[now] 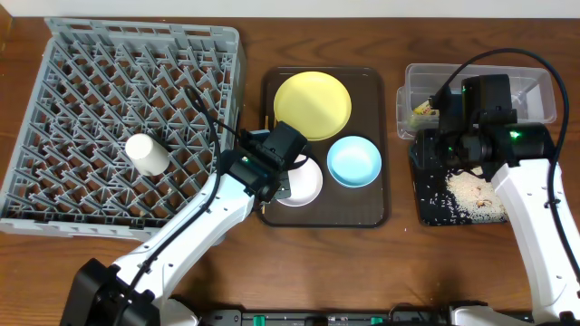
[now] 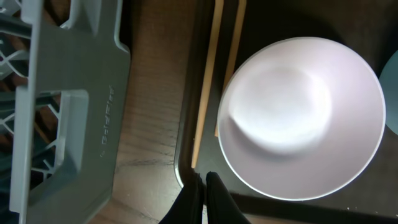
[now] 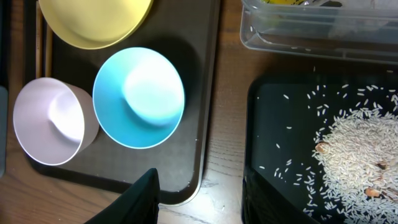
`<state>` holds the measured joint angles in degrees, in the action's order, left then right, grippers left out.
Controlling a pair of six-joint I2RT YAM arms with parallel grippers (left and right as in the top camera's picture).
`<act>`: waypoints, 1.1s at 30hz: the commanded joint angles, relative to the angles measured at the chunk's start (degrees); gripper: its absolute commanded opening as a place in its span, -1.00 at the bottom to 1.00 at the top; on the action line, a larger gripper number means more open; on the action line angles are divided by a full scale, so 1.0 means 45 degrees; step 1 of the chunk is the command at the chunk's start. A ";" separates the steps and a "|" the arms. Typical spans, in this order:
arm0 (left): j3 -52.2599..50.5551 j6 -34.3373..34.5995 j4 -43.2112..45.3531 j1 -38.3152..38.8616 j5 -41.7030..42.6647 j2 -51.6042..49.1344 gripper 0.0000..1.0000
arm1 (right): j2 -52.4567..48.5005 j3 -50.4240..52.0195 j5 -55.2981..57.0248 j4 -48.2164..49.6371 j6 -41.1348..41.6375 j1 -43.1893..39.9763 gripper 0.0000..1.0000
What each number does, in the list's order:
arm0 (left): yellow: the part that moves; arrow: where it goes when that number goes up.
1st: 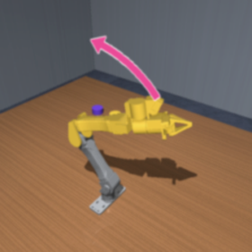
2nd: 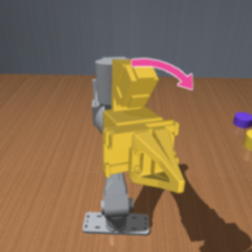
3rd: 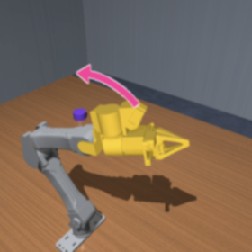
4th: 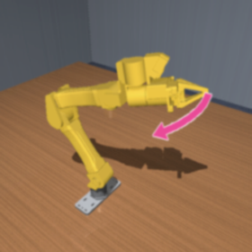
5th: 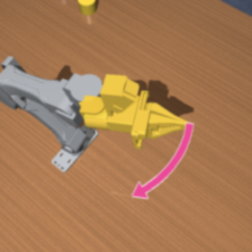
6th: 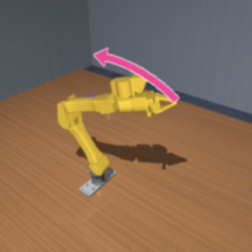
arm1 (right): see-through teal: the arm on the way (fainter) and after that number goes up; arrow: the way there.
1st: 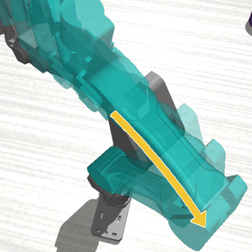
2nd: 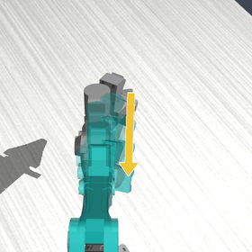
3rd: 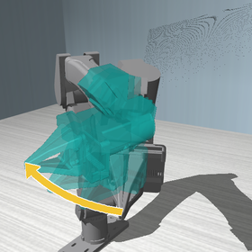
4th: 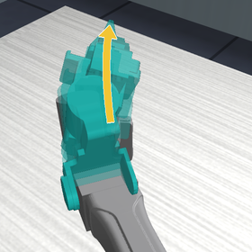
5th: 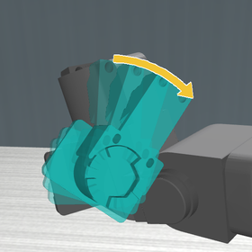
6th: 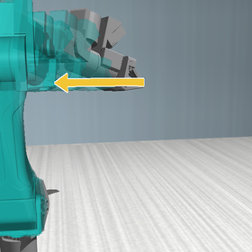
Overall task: Sort waste into correct bins and load items into the dishwasher
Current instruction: 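Reach the left gripper to the white bowl and grasp its rim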
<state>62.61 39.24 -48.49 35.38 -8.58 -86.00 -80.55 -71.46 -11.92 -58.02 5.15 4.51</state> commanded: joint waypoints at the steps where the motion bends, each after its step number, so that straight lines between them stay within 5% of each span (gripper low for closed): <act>1: 0.0146 0.0253 -0.0068 -0.0010 -0.0335 0.0005 -0.88 | 0.0044 -0.0010 0.0068 -0.0024 0.0141 -0.0131 -0.17; 2: 0.0146 0.0248 -0.0058 -0.0010 -0.0335 0.0005 -0.75 | 0.0044 -0.0010 0.0073 -0.0029 0.0136 -0.0131 -0.17; 3: 0.0146 0.0136 0.0024 -0.0010 -0.0345 0.0005 0.45 | 0.0044 -0.0010 0.0068 -0.0029 0.0141 -0.0131 -0.17; 4: 0.0141 -0.0044 0.0233 -0.0015 -0.0345 0.0005 0.73 | 0.0044 -0.0010 0.0068 -0.0024 0.0136 -0.0131 -0.17; 6: 0.0141 -0.0044 0.0646 -0.0024 -0.0330 0.0010 0.75 | 0.0044 -0.0010 0.0068 -0.0024 0.0136 -0.0131 -0.17; 11: 0.0141 -0.0136 0.0792 0.0044 -0.0097 0.0015 0.41 | 0.0044 -0.0010 0.0073 -0.0112 0.0131 -0.0131 -0.17; 13: 0.0141 -0.0170 0.0869 0.0306 0.0136 0.0015 0.12 | 0.0044 -0.0010 0.0073 -0.0117 0.0131 -0.0131 -0.17; 15: 0.0141 -0.1054 0.1195 0.0612 0.0136 0.0015 0.11 | 0.0044 -0.0010 0.0073 -0.0117 0.0126 -0.0131 -0.17; 19: 0.0141 -0.6052 0.2327 0.1957 0.0131 0.0010 0.17 | 0.0044 -0.0010 0.0073 -0.0102 0.0126 -0.0131 -0.17; 21: 0.0141 -0.7155 0.2613 0.2472 0.0131 0.0010 0.20 | 0.0044 -0.0010 0.0073 -0.0102 0.0126 -0.0131 -0.17; 33: 0.0136 -0.7091 0.3259 0.2958 0.1205 -0.1729 0.19 | 0.0044 -0.0010 0.0068 -0.0019 0.0126 -0.0131 -0.17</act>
<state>62.61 8.38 -34.33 48.60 -5.91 -90.24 -80.55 -71.46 -11.90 -58.26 5.28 4.51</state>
